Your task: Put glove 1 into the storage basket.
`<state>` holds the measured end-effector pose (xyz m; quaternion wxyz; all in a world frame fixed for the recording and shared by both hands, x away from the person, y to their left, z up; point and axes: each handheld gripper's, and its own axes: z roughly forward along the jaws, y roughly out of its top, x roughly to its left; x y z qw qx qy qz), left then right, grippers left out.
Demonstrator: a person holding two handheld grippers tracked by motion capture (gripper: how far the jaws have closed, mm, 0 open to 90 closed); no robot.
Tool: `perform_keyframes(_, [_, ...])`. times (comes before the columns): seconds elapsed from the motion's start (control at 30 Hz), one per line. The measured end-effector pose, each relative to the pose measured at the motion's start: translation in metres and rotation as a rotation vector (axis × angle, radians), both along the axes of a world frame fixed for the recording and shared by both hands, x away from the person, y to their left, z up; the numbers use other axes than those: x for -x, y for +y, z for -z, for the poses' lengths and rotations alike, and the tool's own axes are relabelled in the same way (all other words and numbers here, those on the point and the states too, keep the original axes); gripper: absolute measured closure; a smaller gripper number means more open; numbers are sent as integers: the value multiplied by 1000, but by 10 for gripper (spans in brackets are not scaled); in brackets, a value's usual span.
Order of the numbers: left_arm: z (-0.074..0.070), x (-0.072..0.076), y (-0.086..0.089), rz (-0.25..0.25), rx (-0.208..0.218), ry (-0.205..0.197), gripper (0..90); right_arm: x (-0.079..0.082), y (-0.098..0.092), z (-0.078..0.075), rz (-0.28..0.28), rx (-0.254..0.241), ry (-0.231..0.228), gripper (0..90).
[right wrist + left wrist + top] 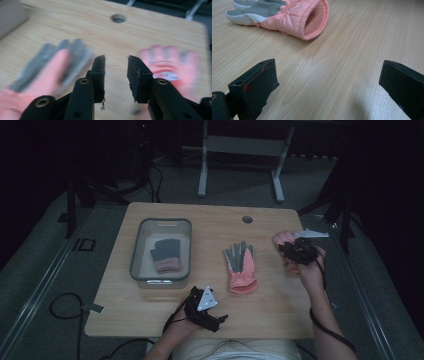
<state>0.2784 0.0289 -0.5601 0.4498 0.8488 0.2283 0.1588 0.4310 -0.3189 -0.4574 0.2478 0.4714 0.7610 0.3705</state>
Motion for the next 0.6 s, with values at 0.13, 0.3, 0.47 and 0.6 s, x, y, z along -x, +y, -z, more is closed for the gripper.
perform_keyframes(0.13, [0,0,0,1,2,1,14,-14,-30,-3,28,39,-10,663])
perform_keyframes(0.3, [1,-1,-1,-2,-3,12,14,-31,-49,-3,40,93,-14,615])
perform_keyframes(0.47, [2,0,-2,-3,-18,6,14,-57,-63,11,44,94,35,606])
perform_keyframes(0.6, [2,0,-4,-2,-37,-7,14,-67,-66,25,54,110,65,571])
